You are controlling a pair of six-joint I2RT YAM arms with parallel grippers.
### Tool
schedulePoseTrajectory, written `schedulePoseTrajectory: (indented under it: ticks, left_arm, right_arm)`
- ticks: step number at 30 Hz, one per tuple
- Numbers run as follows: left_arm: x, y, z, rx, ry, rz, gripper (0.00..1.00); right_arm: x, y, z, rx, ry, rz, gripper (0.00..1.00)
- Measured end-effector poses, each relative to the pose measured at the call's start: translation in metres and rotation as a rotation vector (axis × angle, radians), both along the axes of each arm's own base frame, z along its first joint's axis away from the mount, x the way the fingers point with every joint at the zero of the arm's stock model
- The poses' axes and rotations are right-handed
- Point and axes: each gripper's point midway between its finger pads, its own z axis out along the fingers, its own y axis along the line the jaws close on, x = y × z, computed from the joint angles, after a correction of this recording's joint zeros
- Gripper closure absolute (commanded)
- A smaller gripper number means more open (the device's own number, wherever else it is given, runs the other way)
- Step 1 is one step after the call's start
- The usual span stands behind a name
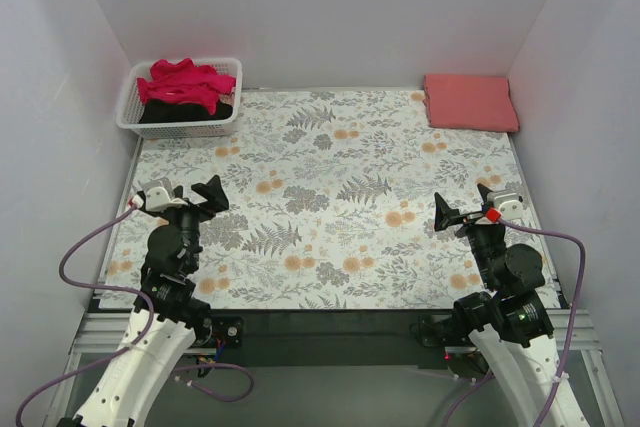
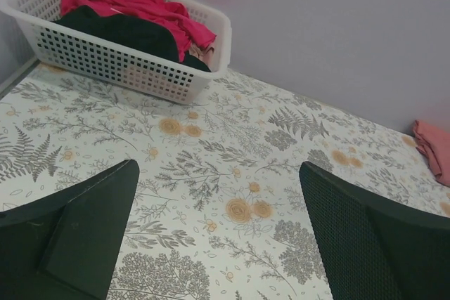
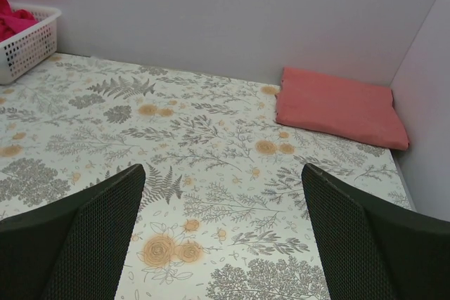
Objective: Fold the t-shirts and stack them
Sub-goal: Grab the tshirt from the pile
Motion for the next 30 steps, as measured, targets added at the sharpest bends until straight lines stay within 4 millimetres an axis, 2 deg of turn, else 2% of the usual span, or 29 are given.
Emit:
schedulePoseTrajectory:
  ticks: [7,10,13,19,22,25,28,30]
  left_arm:
    - [0.008,-0.016,-0.005,0.005,0.053,-0.076,0.02]
    - [0.022,-0.026,-0.014,0.005,0.126,-0.099,0.02]
    - [0.047,-0.037,-0.025,0.005,0.231,-0.110,0.02]
    - [0.131,-0.073,-0.045,-0.002,0.433,-0.154,0.02]
    - [0.181,-0.079,-0.042,-0.013,0.474,-0.146,0.02]
    - [0.231,-0.063,-0.032,-0.026,0.469,-0.097,0.02]
    - [0.277,-0.027,-0.021,-0.031,0.444,-0.015,0.05]
    - [0.300,0.000,-0.019,-0.033,0.432,0.046,0.05]
  right_arm:
    - [0.000,0.001,-0.001,0.017,0.007,0.001,0.02]
    - [-0.001,0.002,-0.001,0.020,0.008,0.009,0.02]
    - [-0.001,0.004,-0.001,0.022,0.010,0.018,0.02]
    - [-0.003,0.010,-0.001,0.018,0.010,0.052,0.02]
    - [-0.004,0.015,-0.002,0.015,0.013,0.075,0.02]
    - [-0.004,0.021,-0.004,0.009,0.019,0.105,0.02]
    - [-0.004,0.024,-0.005,0.003,0.024,0.123,0.02]
    - [-0.004,0.025,-0.006,0.000,0.028,0.128,0.02]
